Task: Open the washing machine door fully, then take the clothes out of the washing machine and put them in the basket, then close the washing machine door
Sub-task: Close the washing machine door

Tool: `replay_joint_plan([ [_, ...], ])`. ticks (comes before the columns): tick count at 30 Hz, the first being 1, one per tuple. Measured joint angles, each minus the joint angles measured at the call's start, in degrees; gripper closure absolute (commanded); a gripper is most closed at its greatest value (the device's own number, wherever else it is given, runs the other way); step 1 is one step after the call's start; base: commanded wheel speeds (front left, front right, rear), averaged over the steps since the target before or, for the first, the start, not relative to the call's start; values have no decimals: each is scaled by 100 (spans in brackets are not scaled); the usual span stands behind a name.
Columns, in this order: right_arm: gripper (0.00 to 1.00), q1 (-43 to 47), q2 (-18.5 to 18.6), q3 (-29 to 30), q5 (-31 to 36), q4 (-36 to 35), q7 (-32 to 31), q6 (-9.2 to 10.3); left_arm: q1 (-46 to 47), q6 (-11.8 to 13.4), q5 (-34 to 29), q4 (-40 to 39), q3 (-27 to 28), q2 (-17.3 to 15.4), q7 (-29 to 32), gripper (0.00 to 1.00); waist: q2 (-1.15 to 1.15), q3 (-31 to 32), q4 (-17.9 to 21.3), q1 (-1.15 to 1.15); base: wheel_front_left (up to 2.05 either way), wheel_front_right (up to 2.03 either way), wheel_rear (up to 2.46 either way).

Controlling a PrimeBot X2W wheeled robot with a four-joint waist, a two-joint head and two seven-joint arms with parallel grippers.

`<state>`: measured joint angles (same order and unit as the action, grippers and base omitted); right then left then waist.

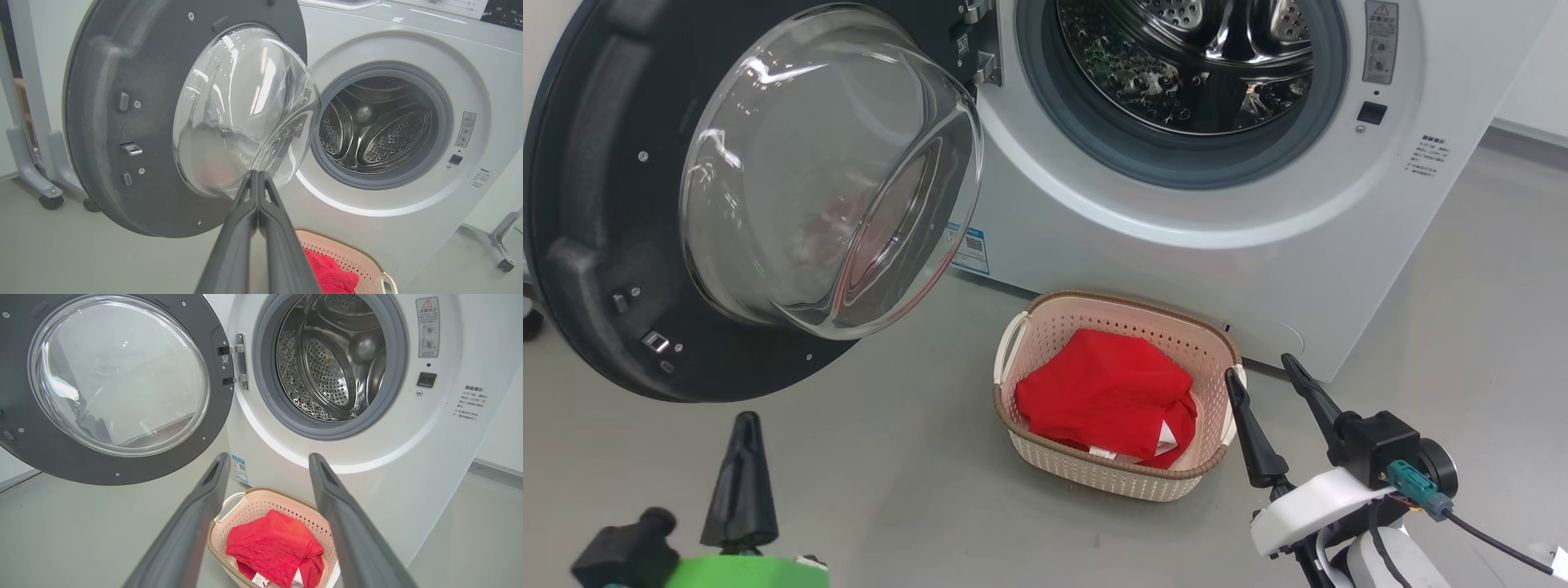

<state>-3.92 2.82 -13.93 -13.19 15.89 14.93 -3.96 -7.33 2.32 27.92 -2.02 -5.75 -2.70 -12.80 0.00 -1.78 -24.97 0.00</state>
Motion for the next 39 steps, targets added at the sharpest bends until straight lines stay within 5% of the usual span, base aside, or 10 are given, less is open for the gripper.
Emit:
replay_joint_plan([
  [5, 0, 1, -1, 1, 0, -2, 0, 1, 9, -200, 2196, -403, 74, 1, -40, 100, 0, -15, -19, 0, 0, 0, 0],
  [12, 0, 1, -2, 2, 0, -4, 0, 5, 24, -423, 3897, -1053, 113, 5, -127, 100, 0, -49, -33, 0, 0, 0, 0],
  [19, 0, -1, -1, 5, 0, -24, 0, 9, 376, -675, 5838, -1504, 1233, 26, -164, 100, 0, -138, -29, 0, 0, 0, 0],
  [27, 0, -26, -1, 2, 15, -53, 0, 13, 838, -723, 6625, -1491, 2580, -63, -164, 100, 0, -288, -3, 0, 0, 0, 0],
  [30, 0, -27, 1, 25, 16, -54, 0, 13, 987, -690, 6875, -1218, 2867, -392, -49, 100, 0, -320, 19, 0, 0, 0, 0],
  [39, 0, -115, 1, -64, 73, -38, 0, -1, 1525, -7, 7472, 59, 3649, -1558, 510, 100, 0, -389, 147, 0, 0, 0, 0],
])
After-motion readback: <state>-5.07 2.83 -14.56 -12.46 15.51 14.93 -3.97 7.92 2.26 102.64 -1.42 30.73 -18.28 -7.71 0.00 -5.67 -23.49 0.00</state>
